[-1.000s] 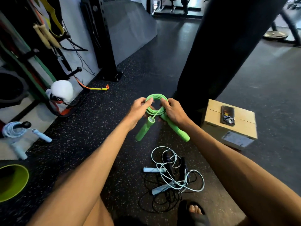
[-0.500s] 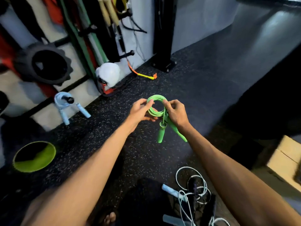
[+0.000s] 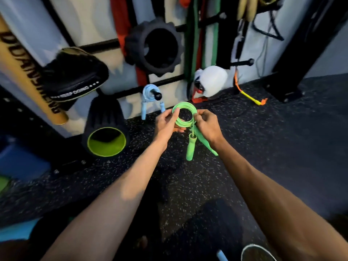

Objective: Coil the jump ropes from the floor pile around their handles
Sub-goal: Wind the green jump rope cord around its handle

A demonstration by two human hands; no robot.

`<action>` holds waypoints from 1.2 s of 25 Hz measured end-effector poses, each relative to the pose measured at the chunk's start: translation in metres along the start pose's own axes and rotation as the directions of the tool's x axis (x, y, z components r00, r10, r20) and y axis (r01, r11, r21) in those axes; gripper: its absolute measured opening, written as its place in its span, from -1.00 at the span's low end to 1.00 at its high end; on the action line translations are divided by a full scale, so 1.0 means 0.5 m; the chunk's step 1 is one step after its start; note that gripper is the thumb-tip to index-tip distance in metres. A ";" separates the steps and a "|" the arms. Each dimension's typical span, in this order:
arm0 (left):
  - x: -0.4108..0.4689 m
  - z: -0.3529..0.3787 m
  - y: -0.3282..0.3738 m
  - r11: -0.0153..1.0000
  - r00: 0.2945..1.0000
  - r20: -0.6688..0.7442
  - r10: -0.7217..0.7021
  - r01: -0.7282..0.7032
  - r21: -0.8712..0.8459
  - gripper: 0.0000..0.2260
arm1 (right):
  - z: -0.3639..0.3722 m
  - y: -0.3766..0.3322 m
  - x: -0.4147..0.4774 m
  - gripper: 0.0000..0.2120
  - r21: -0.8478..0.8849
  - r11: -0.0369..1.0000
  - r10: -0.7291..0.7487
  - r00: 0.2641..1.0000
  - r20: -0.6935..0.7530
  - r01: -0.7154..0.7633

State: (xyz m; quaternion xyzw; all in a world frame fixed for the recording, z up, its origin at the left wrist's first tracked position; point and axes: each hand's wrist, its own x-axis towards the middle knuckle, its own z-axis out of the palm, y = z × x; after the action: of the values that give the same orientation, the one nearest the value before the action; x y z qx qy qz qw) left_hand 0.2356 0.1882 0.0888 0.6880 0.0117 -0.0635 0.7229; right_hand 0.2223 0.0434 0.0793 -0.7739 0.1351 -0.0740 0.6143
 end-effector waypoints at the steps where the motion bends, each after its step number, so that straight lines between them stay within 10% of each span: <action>1: 0.014 -0.022 -0.006 1.000 0.999 -0.046 0.024 -0.024 -0.002 -0.67 | 0.032 -0.003 0.018 -0.84 -0.002 1.000 -0.022 0.999 0.026 0.022; 15: 0.254 -0.137 -0.092 0.978 0.936 -0.300 0.182 -0.142 0.151 -0.80 | 0.254 0.051 0.208 -0.85 -0.011 0.970 -0.241 0.962 -0.132 0.241; 30: 0.403 -0.123 -0.171 0.998 0.805 -0.594 -0.011 -0.025 -0.052 -0.80 | 0.345 0.104 0.334 -0.81 0.167 0.986 0.015 0.986 -0.168 0.013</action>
State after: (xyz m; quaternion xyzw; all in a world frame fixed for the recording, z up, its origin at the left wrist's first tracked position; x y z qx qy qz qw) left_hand 0.4307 0.2304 -0.0205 0.6524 0.2363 0.1577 0.7026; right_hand 0.4235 0.1429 -0.0200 -0.7104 0.1803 -0.1501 0.6635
